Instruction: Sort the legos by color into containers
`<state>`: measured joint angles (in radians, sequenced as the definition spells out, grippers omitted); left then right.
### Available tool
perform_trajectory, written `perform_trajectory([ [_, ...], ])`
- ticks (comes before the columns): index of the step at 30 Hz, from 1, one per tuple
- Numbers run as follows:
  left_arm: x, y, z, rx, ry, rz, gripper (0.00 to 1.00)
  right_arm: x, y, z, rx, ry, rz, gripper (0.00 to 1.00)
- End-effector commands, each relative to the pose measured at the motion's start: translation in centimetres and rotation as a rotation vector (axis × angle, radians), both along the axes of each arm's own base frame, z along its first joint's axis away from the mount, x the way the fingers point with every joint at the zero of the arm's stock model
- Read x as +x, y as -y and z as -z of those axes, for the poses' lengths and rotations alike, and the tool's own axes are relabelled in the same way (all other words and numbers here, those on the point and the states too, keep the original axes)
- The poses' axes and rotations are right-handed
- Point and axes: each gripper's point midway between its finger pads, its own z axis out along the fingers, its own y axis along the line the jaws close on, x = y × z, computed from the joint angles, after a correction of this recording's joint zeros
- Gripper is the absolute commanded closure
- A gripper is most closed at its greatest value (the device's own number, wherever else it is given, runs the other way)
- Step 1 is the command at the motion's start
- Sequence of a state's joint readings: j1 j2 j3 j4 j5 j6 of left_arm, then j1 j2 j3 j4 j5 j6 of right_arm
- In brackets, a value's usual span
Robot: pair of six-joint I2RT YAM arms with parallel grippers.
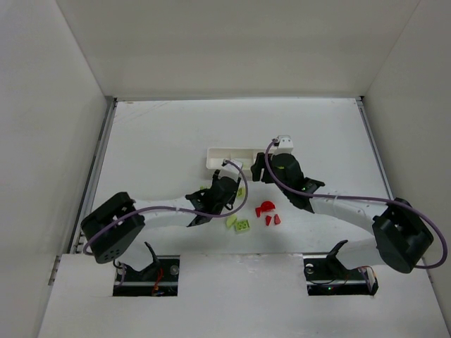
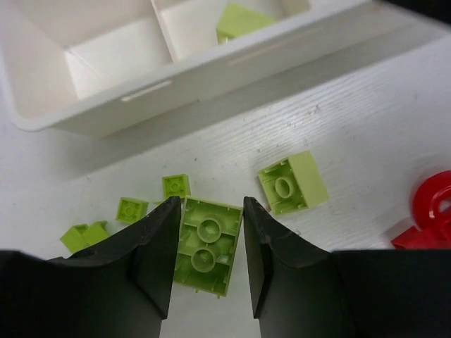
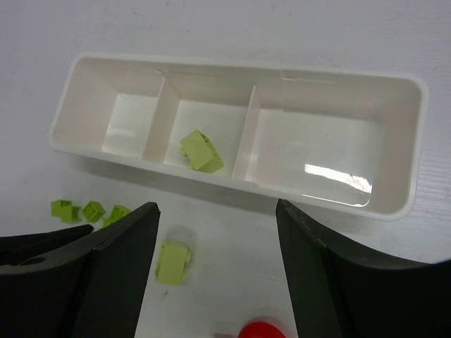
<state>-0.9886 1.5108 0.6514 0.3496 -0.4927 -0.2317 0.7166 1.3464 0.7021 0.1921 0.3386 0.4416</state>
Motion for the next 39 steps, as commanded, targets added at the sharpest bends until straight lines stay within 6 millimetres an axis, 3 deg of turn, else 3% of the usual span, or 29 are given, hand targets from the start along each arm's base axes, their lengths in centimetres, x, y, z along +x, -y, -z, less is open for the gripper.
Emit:
perform_trajectory([
  [1, 0.7, -0.3, -4.4, -0.112, 0.091, -0.044, 0.77, 0.5, 0.0, -2.2, 0.058, 0.060, 0.013, 0.27],
  [7, 2.1, -0.8, -9.8, -0.257, 0.160, -0.090, 0.77, 0.5, 0.3, -2.5, 0.067, 0.069, 0.023, 0.27],
  [10, 4.3, 0.1, -12.5, -0.337, 0.187, -0.109, 0.76, 0.6, 0.9, -2.6, 0.063, 0.077, 0.049, 0.27],
  [14, 7.3, 2.4, -13.7, -0.387, 0.188, -0.092, 0.75, 0.9, 2.2, -2.2, 0.024, 0.071, 0.098, 0.35],
  [18, 9.9, 4.7, -13.4, -0.393, 0.161, -0.075, 0.74, 1.0, 3.3, -2.7, 0.014, 0.084, 0.144, 0.47],
  [20, 10.9, 5.7, -12.8, -0.382, 0.151, -0.066, 0.74, 1.1, 3.8, -2.6, 0.013, 0.086, 0.161, 0.48],
  [21, 11.7, 6.2, -11.9, -0.372, 0.137, -0.070, 0.73, 1.1, 4.0, -2.7, 0.018, 0.087, 0.167, 0.47],
  [30, 12.9, 6.9, -8.6, -0.313, 0.098, -0.080, 0.68, 1.2, 4.6, -2.9, 0.019, 0.088, 0.179, 0.40],
  [35, 13.0, 6.6, -8.0, -0.287, 0.096, -0.091, 0.60, 0.7, 4.8, -2.9, 0.034, 0.083, 0.186, 0.36],
  [39, 13.2, 6.3, -7.8, -0.277, 0.097, -0.095, 0.51, -0.6, 4.5, -1.7, 0.019, 0.046, 0.174, 0.28],
])
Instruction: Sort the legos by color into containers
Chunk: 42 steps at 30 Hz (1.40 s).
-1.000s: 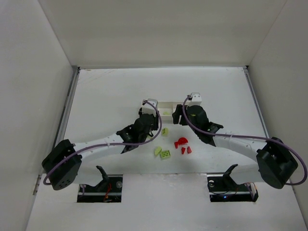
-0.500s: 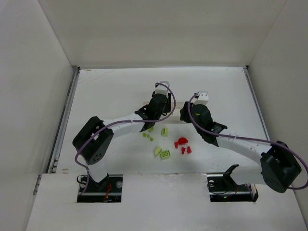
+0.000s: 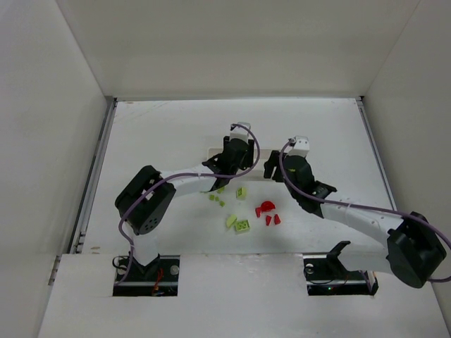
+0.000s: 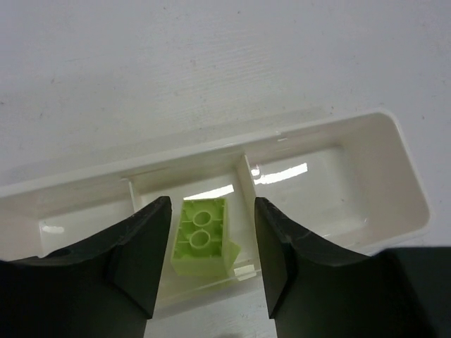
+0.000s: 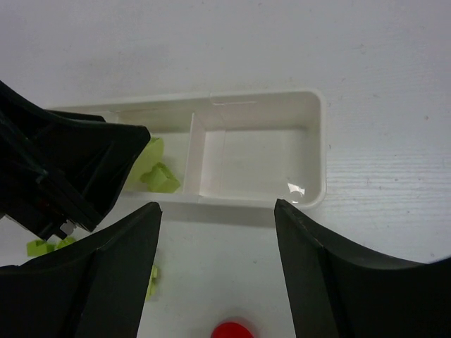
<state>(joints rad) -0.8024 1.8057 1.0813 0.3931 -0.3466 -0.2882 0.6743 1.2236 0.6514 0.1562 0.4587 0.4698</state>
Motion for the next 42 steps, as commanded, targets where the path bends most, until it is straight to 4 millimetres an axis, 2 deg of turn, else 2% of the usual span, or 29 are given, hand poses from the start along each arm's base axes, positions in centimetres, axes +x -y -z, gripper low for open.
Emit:
perform_trajectory([
  [1, 1.3, 0.3, -3.0, -0.040, 0.068, -0.013, 0.50, -1.3, 0.0, 0.5, 0.006, -0.018, 0.007, 0.28],
  [4, 0.8, -0.5, -3.8, -0.048, 0.079, -0.022, 0.47, -2.9, -0.6, 1.9, -0.014, -0.055, -0.027, 0.31],
  [9, -1.5, -3.6, -5.7, -0.069, 0.105, -0.078, 0.47, -6.3, -1.7, 4.9, -0.025, -0.160, -0.080, 0.66],
  [12, -4.0, -7.0, -5.9, -0.088, 0.090, -0.142, 0.47, -8.1, -2.9, 6.2, -0.048, -0.204, -0.135, 0.71],
  [16, -7.5, -11.5, -3.8, -0.101, 0.010, -0.226, 0.49, -9.6, -5.6, 6.7, -0.072, -0.225, -0.247, 0.68],
  [18, -8.9, -13.6, -2.2, -0.094, -0.039, -0.265, 0.50, -9.6, -6.5, 6.9, -0.089, -0.225, -0.275, 0.64],
  [21, -10.7, -16.0, 0.0, -0.093, -0.105, -0.316, 0.51, -8.8, -7.7, 6.9, -0.090, -0.220, -0.299, 0.44],
  [23, -11.6, -17.0, 1.2, -0.089, -0.128, -0.334, 0.51, -8.2, -8.9, 6.5, -0.072, -0.206, -0.322, 0.37],
  [25, -12.1, -17.5, 2.0, -0.097, -0.140, -0.340, 0.51, -7.8, -9.8, 6.1, -0.060, -0.195, -0.339, 0.32],
  [28, -12.4, -17.0, 2.5, -0.113, -0.155, -0.319, 0.50, -7.4, -10.6, 6.1, -0.042, -0.197, -0.339, 0.29],
  [33, -12.2, -16.0, 3.1, -0.139, -0.168, -0.289, 0.46, -5.6, -10.9, 5.9, -0.009, -0.195, -0.331, 0.26],
  [36, -12.0, -15.6, 3.4, -0.145, -0.179, -0.281, 0.44, -4.3, -10.8, 6.2, 0.011, -0.217, -0.321, 0.29],
  [38, -11.9, -15.4, 3.5, -0.148, -0.181, -0.277, 0.44, -3.4, -10.9, 6.8, 0.024, -0.241, -0.323, 0.35],
  [42, -11.8, -15.1, 4.0, -0.150, -0.188, -0.269, 0.45, -3.2, -11.2, 8.0, 0.030, -0.287, -0.346, 0.37],
])
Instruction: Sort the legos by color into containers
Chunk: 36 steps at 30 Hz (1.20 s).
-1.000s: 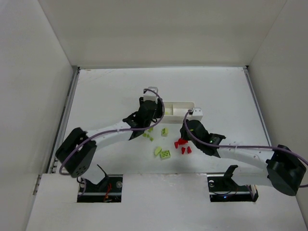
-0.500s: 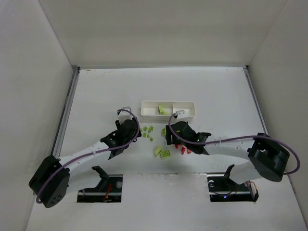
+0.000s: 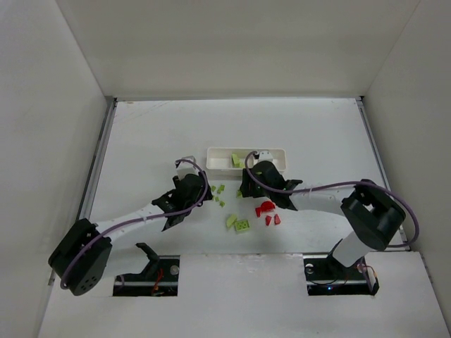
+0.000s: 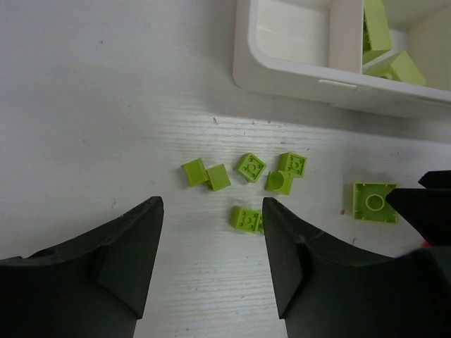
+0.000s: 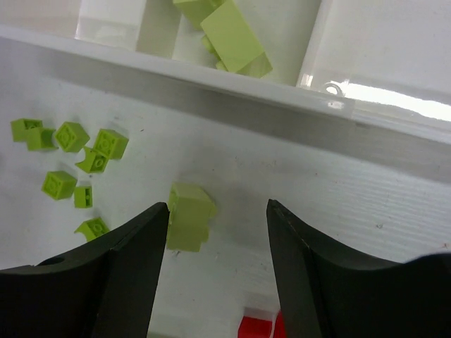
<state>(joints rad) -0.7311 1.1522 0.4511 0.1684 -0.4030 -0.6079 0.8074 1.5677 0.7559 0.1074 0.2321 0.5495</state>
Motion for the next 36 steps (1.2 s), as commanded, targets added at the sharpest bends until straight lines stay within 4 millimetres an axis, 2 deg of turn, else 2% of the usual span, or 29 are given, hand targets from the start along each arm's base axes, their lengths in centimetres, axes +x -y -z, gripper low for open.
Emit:
perform_trajectory([
  [1, 0.5, 0.6, -0.1, -0.038, 0.015, 0.002, 0.45, 0.7, -2.4, -1.3, 0.078, 0.008, -0.057, 0.38],
  [6, 0.8, 0.9, 0.7, -0.024, 0.001, 0.007, 0.46, 0.1, -2.8, 0.5, 0.068, -0.040, -0.083, 0.48],
  [8, 1.0, 0.8, 0.9, -0.011, -0.002, 0.000, 0.47, 0.1, -2.9, 0.6, 0.068, -0.045, -0.085, 0.55],
  [10, 1.1, 0.6, 1.3, -0.001, -0.008, -0.010, 0.48, 0.2, -3.1, 0.3, 0.074, -0.038, -0.086, 0.70],
  [13, 1.3, 0.2, 1.6, 0.006, -0.011, -0.028, 0.49, 0.6, -2.8, -1.1, 0.083, 0.005, -0.067, 0.78],
  [17, 1.5, 0.1, 1.6, 0.000, -0.003, -0.034, 0.50, 0.7, -2.3, -4.0, 0.088, 0.083, -0.044, 0.78],
  [22, 2.0, 0.3, 1.5, -0.011, 0.002, -0.033, 0.50, 1.1, -2.9, -8.2, 0.124, 0.158, -0.063, 0.78],
  [25, 2.5, 0.4, 1.7, 0.003, -0.001, -0.033, 0.51, 2.0, -3.5, -10.0, 0.135, 0.197, -0.068, 0.77],
  [27, 2.7, 0.3, 1.9, 0.017, -0.006, -0.038, 0.52, 3.4, -3.5, -11.0, 0.146, 0.219, -0.052, 0.77],
  [30, 2.8, 0.2, 2.6, 0.035, -0.025, -0.045, 0.54, 5.9, -3.7, -11.5, 0.145, 0.229, -0.029, 0.76],
  [33, 3.0, 0.2, 3.0, 0.043, -0.035, -0.048, 0.54, 8.1, -3.9, -10.2, 0.085, 0.220, -0.011, 0.75],
  [36, 3.2, 0.3, 3.4, 0.052, -0.044, -0.047, 0.54, 9.6, -2.8, -9.3, 0.036, 0.227, 0.049, 0.74],
])
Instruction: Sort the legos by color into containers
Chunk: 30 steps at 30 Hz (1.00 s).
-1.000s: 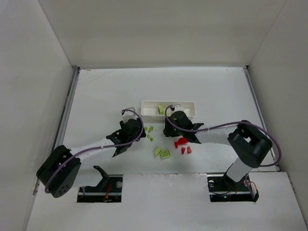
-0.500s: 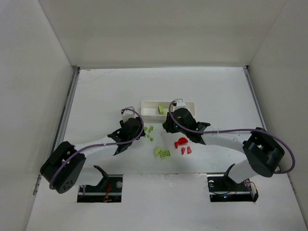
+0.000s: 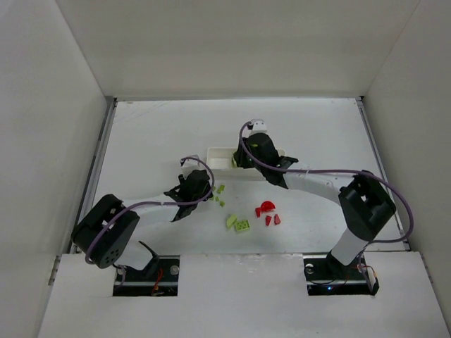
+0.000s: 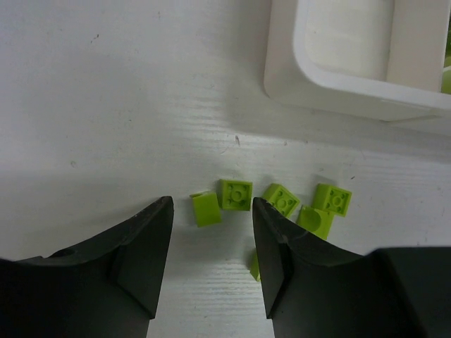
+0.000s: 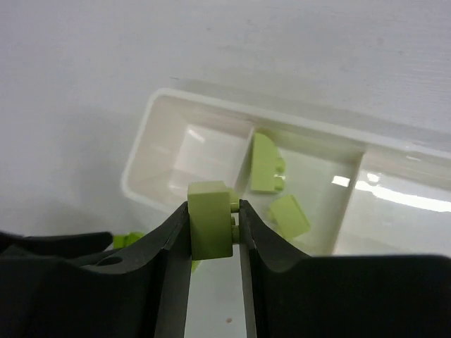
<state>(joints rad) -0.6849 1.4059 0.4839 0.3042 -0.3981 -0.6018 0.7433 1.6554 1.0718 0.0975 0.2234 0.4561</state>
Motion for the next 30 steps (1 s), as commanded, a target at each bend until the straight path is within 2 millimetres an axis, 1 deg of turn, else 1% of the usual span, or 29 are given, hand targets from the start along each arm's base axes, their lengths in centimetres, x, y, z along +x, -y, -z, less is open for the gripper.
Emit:
perform_trajectory([
  [1, 1.1, 0.4, -0.7, -0.002, 0.022, -0.004, 0.55, 2.0, 1.3, -0.1, -0.053, 0.038, 0.070, 0.72],
  [4, 1.4, 0.6, -0.5, 0.007, 0.016, -0.003, 0.58, 2.7, 1.9, 0.3, -0.055, 0.033, 0.095, 0.70],
  [5, 1.5, 0.7, -0.5, 0.008, 0.016, -0.001, 0.58, 2.7, 2.0, 0.5, -0.058, 0.032, 0.097, 0.68],
  [9, 1.4, 0.7, -0.5, 0.013, 0.013, 0.002, 0.60, 2.6, 2.2, 0.6, -0.064, 0.033, 0.098, 0.44],
  [10, 1.4, 0.7, -0.4, 0.016, 0.013, 0.002, 0.61, 2.5, 2.3, 0.4, -0.060, 0.035, 0.097, 0.40],
  [12, 1.3, 0.7, -0.4, 0.016, 0.014, 0.003, 0.62, 2.2, 2.5, -0.2, -0.047, 0.047, 0.095, 0.35],
  [14, 1.3, 0.8, -0.4, 0.017, 0.012, 0.006, 0.65, 1.9, 2.6, -0.8, -0.035, 0.058, 0.093, 0.34],
  [19, 0.9, 0.6, -0.1, 0.040, 0.001, 0.008, 0.76, 0.8, 3.2, -1.7, -0.025, 0.073, 0.084, 0.32],
  [22, 0.8, 0.3, -0.4, 0.060, 0.008, 0.004, 0.79, 0.1, 3.8, -2.3, -0.023, 0.086, 0.079, 0.32],
  [26, 0.7, -0.2, -1.6, 0.071, 0.032, 0.001, 0.79, -1.0, 4.7, -2.8, -0.020, 0.103, 0.077, 0.32],
  [30, 0.8, -0.4, -4.2, 0.053, 0.073, -0.005, 0.79, -1.7, 5.4, -2.9, -0.010, 0.116, 0.080, 0.31],
])
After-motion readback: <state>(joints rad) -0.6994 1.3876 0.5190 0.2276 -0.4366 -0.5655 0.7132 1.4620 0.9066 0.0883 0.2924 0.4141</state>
